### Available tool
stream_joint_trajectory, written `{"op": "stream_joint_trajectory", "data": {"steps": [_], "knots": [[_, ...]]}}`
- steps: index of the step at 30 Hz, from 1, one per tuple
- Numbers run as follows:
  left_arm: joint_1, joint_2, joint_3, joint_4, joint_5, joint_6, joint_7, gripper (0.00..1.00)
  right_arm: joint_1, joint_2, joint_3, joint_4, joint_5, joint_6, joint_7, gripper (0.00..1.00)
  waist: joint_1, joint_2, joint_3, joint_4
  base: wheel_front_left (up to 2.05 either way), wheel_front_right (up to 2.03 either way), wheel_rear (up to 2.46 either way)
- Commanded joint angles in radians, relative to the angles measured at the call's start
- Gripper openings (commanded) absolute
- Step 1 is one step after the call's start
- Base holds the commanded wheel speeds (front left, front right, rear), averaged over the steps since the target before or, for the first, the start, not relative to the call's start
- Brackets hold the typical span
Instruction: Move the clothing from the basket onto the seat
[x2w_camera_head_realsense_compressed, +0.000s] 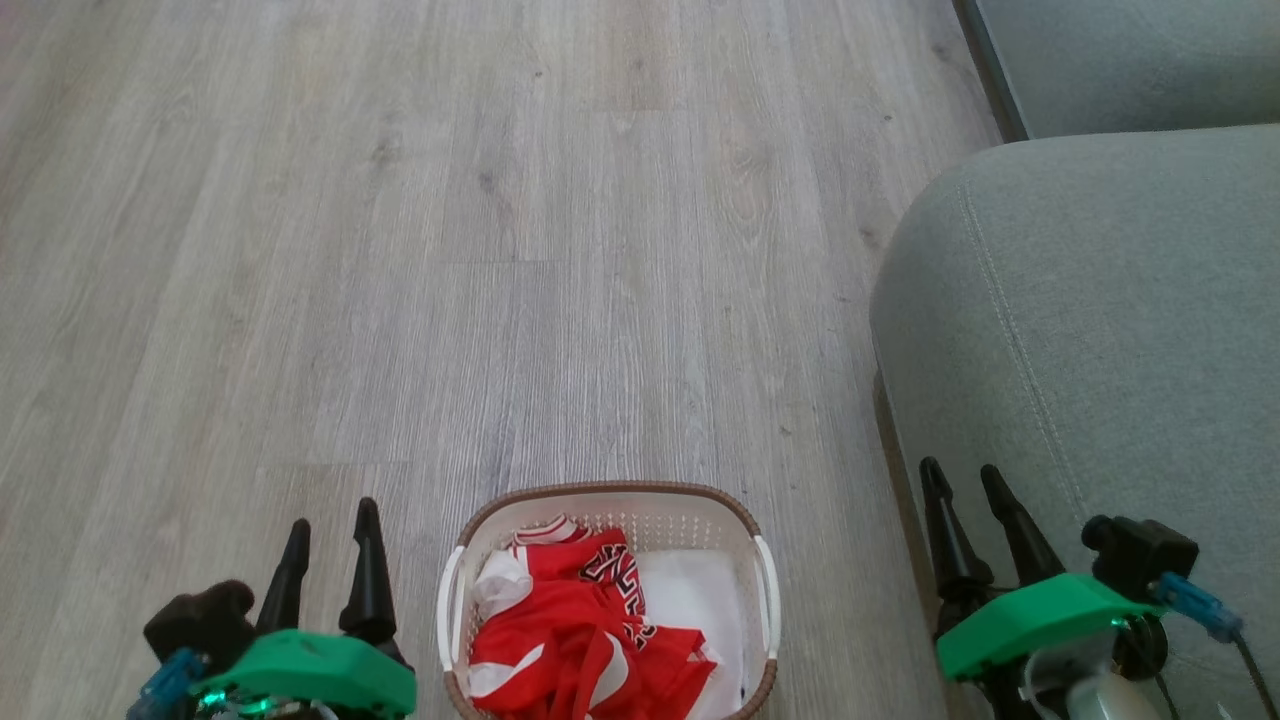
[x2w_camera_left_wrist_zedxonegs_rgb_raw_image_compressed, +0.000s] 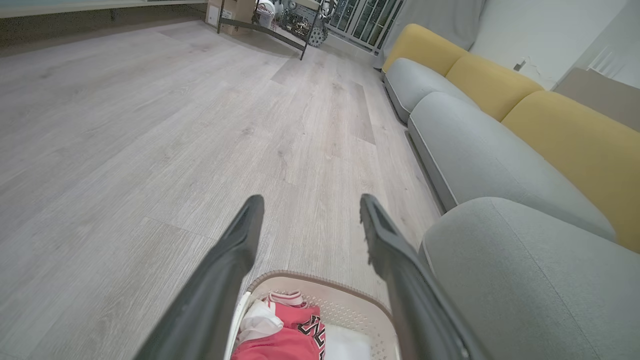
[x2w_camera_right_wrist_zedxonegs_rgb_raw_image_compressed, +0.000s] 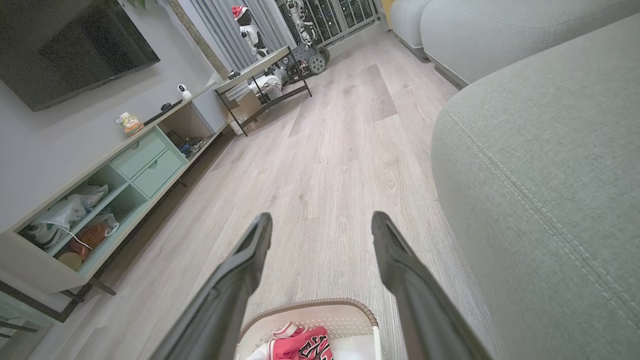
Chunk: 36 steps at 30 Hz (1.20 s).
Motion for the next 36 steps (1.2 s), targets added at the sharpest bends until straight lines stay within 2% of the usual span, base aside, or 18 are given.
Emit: {"op": "stream_joint_trajectory", "data": {"steps": [1, 20, 36], "knots": [[-0.023, 0.012, 0.014, -0.039, 0.035, 0.01, -0.014, 1.0, -0.03, -0.01, 0.023, -0.04, -0.034, 0.0, -0.017, 1.0, 0.0, 0.0, -0.002, 0.001, 0.0, 0.0, 0.0], [0.009, 0.014, -0.011, -0.035, 0.268, 0.035, -0.073, 1.0, -0.018, -0.011, 0.067, -0.053, -0.276, 0.0, -0.076, 1.0, 0.0, 0.0, -0.018, 0.002, 0.0, 0.0, 0.0], [0.02, 0.014, 0.008, -0.028, 0.367, 0.042, -0.111, 1.0, -0.018, -0.012, 0.087, -0.067, -0.433, 0.0, -0.115, 1.0, 0.0, 0.0, -0.011, 0.004, 0.0, 0.0, 0.0]]}}
